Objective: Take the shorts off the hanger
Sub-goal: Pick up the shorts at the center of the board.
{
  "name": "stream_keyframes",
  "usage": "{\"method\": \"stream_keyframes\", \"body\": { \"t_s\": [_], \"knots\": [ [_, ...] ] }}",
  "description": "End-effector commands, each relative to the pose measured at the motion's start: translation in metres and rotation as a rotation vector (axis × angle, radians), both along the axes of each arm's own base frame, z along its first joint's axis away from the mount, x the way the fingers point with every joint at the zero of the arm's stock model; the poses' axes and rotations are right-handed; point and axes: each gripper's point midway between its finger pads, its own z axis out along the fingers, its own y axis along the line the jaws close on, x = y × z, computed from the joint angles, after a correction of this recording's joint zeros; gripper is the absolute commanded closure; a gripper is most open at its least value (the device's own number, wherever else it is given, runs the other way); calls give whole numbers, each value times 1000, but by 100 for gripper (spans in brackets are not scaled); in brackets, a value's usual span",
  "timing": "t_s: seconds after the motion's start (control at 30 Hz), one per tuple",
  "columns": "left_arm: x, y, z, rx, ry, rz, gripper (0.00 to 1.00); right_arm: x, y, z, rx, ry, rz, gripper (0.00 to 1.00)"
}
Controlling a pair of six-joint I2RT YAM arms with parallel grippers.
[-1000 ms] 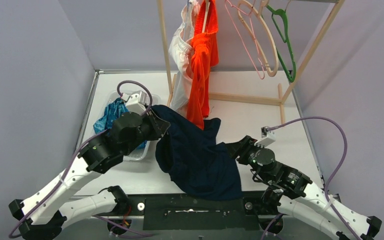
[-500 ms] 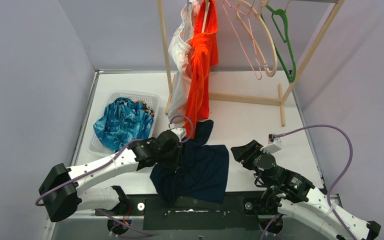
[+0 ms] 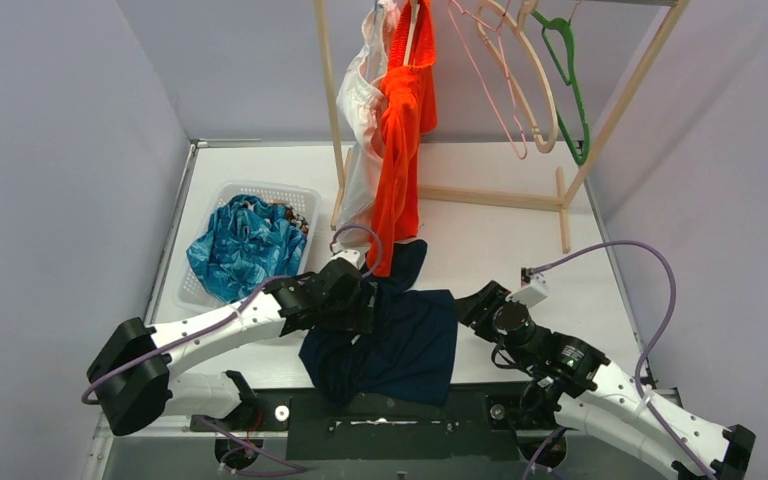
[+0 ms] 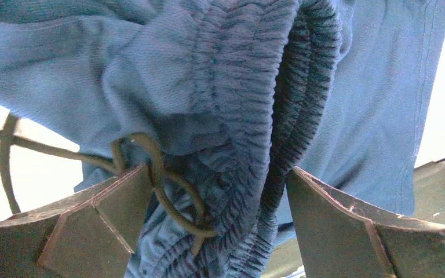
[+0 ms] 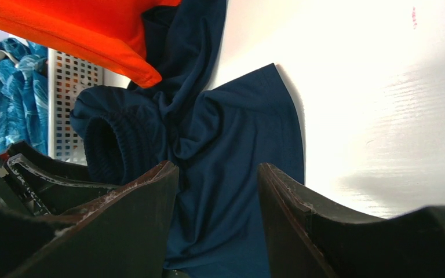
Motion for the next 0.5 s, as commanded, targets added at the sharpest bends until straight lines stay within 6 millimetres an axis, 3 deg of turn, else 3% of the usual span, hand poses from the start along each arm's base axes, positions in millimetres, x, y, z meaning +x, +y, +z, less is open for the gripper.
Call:
{"method": "stream_keyframes", "body": {
  "t_s": [0.0, 0.17, 0.33, 0.47],
  "knots": [
    [-5, -31, -12, -90, 41, -51, 14, 9, 13, 13, 24, -30, 9, 47],
    [-20, -37, -49, -22, 121, -98, 14, 8, 17, 4, 9, -3, 22, 46],
    [-36, -13, -92, 194, 167, -76, 14, 8, 17, 0, 15, 2, 17, 46],
    [-47, 6, -117, 368, 148, -32, 30, 9, 14, -2, 9, 2, 1, 46]
  ]
}}
